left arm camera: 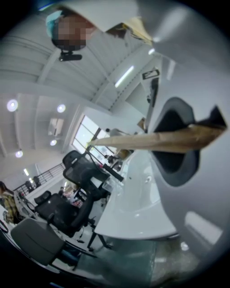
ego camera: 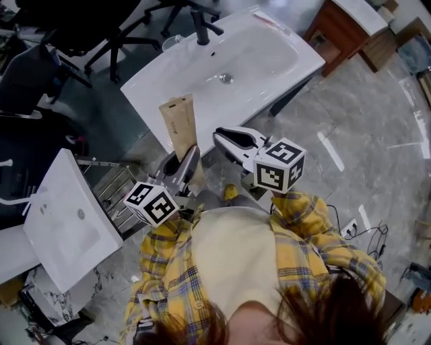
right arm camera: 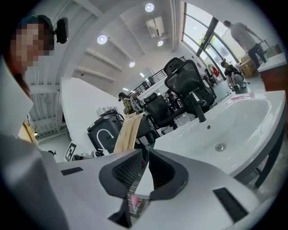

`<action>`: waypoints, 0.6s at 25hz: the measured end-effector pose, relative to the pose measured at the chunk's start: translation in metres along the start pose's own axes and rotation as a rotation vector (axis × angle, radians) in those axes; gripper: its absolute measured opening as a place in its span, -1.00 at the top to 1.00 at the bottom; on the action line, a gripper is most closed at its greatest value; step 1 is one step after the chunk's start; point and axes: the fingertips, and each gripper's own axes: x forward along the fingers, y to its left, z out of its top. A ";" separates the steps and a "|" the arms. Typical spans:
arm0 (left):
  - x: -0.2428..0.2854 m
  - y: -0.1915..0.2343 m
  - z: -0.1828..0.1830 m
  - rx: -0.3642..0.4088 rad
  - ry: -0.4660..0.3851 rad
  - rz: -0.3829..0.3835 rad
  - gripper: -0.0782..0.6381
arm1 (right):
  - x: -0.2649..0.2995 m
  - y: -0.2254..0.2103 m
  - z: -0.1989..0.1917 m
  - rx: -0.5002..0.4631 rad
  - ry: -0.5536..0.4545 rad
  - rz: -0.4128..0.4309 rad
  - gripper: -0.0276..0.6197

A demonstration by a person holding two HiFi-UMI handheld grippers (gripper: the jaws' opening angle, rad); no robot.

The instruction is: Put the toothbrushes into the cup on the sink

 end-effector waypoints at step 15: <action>0.004 0.056 0.054 -0.063 0.048 -0.157 0.63 | 0.079 0.005 0.048 -0.013 -0.033 -0.012 0.86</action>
